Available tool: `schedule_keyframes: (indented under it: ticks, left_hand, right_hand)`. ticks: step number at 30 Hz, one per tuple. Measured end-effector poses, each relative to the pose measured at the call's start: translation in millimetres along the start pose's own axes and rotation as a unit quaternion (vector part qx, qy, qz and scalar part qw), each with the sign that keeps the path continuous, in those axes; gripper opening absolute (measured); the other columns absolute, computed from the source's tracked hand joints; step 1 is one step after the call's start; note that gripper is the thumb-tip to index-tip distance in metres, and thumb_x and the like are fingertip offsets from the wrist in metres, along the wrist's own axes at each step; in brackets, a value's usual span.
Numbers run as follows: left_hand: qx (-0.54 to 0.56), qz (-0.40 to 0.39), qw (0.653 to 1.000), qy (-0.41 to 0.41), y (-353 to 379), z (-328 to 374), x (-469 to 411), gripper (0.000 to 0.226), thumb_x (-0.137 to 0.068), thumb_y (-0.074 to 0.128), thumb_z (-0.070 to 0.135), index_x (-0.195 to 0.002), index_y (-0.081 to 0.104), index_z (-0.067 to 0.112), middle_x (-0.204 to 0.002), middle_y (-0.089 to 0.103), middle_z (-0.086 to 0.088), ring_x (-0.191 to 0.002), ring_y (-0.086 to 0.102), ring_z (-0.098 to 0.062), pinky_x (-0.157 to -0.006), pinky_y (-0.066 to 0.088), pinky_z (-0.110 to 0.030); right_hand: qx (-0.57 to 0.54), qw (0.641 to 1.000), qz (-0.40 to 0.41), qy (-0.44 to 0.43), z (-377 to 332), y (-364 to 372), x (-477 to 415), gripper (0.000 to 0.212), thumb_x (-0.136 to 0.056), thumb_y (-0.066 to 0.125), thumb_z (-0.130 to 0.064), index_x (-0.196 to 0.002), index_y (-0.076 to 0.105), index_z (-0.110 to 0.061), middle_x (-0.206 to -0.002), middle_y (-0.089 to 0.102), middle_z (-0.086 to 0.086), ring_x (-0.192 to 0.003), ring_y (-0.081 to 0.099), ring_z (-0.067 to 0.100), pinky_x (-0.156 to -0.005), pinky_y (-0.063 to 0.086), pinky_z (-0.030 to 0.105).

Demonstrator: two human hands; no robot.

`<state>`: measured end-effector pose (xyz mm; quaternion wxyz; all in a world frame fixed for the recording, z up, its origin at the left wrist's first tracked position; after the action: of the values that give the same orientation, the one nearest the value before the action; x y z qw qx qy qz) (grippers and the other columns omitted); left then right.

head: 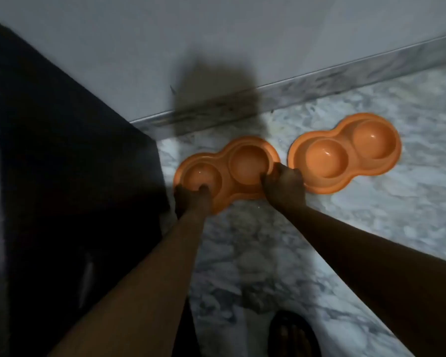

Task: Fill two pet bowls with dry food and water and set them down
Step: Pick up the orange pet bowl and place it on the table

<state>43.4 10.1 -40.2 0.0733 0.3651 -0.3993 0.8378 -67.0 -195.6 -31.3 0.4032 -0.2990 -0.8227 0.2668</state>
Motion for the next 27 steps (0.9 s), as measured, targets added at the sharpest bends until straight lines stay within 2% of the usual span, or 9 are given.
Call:
schedule_keyframes:
  ticks: [3,6,10,12,14,17,21,25,27]
  left_hand:
    - [0.012,0.029,0.999,0.020,3,-7,-2,0.069,-0.093,0.058,0.024,-0.153,0.025,0.015,-0.152,0.040,-0.013,-0.135,0.043,-0.035,-0.110,0.035,-0.038]
    - [0.031,0.036,0.997,0.066,-3,-2,18,0.061,-0.091,0.059,0.023,-0.148,0.038,0.020,-0.147,0.046,-0.013,-0.131,0.047,-0.035,-0.108,0.040,-0.043]
    - [0.033,0.067,0.992,0.106,-39,27,84,0.046,-0.093,0.059,0.022,-0.137,0.049,0.025,-0.157,0.025,-0.009,-0.135,0.040,-0.032,-0.110,0.035,-0.045]
    - [0.039,0.068,0.985,0.154,-64,58,135,0.041,-0.094,0.055,0.023,-0.134,0.049,0.029,-0.151,0.037,-0.008,-0.131,0.043,-0.034,-0.107,0.036,-0.052]
    - [0.046,0.069,0.981,0.176,-91,90,189,0.038,-0.094,0.051,0.025,-0.131,0.048,0.030,-0.137,0.053,-0.003,-0.123,0.046,-0.034,-0.103,0.038,-0.049]
    - [0.076,0.071,0.979,0.174,-148,114,289,0.039,-0.090,0.050,0.022,-0.129,0.052,0.026,-0.128,0.061,-0.004,-0.116,0.047,-0.034,-0.102,0.034,-0.040]
    - [0.130,0.046,0.955,0.261,-248,147,424,0.037,-0.089,0.051,0.020,-0.125,0.055,0.017,-0.124,0.060,-0.010,-0.114,0.050,-0.033,-0.103,0.031,-0.042]
    - [0.162,0.043,0.940,0.299,-361,149,527,0.036,-0.091,0.055,0.019,-0.127,0.056,0.019,-0.124,0.061,-0.008,-0.117,0.051,-0.031,-0.104,0.036,-0.041]
    - [0.191,0.037,0.916,0.350,-433,136,578,0.035,-0.091,0.056,0.020,-0.126,0.055,0.023,-0.124,0.059,-0.003,-0.121,0.047,-0.025,-0.110,0.030,-0.038]
  right_hand:
    - [-0.052,0.996,0.052,0.044,7,4,2,0.044,-0.091,0.067,-0.030,-0.120,0.069,0.002,-0.119,0.067,0.028,-0.116,0.060,0.044,-0.095,0.046,0.044]
    - [-0.108,0.986,0.072,0.100,9,-15,22,0.053,-0.086,0.074,-0.038,-0.129,0.069,-0.008,-0.125,0.071,0.018,-0.122,0.061,0.036,-0.100,0.045,0.041]
    - [-0.166,0.972,0.106,0.129,2,-82,66,0.060,-0.082,0.077,-0.044,-0.133,0.067,-0.015,-0.114,0.075,0.010,-0.115,0.065,0.030,-0.098,0.048,0.038]
    - [-0.196,0.963,0.122,0.139,-14,-135,98,0.064,-0.079,0.077,-0.048,-0.135,0.067,-0.018,-0.117,0.075,0.008,-0.117,0.064,0.026,-0.100,0.047,0.036]
    - [-0.215,0.956,0.138,0.144,-31,-190,134,0.074,-0.070,0.072,-0.057,-0.135,0.066,-0.022,-0.113,0.078,0.007,-0.114,0.067,0.023,-0.103,0.048,0.037]
    - [-0.227,0.952,0.145,0.145,-57,-272,220,0.076,-0.062,0.066,-0.060,-0.130,0.070,-0.026,-0.097,0.079,-0.001,-0.096,0.073,0.027,-0.095,0.056,0.047]
    - [-0.254,0.934,0.223,0.119,-116,-383,357,0.049,-0.073,0.070,-0.043,-0.119,0.075,-0.024,-0.077,0.070,-0.012,-0.085,0.071,0.028,-0.087,0.058,0.053]
    - [-0.298,0.916,0.256,0.083,-172,-445,485,0.045,-0.076,0.073,-0.036,-0.119,0.075,-0.022,-0.077,0.068,-0.015,-0.081,0.073,0.024,-0.086,0.060,0.052]
    - [-0.327,0.902,0.275,0.056,-206,-465,564,0.046,-0.077,0.073,-0.038,-0.121,0.074,-0.025,-0.083,0.071,-0.008,-0.088,0.073,0.024,-0.089,0.060,0.052]
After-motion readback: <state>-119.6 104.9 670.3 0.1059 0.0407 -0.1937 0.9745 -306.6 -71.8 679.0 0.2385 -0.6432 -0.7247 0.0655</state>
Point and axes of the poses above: each hand's wrist, its own x-axis away from the middle knuckle, its own y-axis out of the palm, z = x × y, the point moved 6 cm from there along -x, towards the middle knuckle
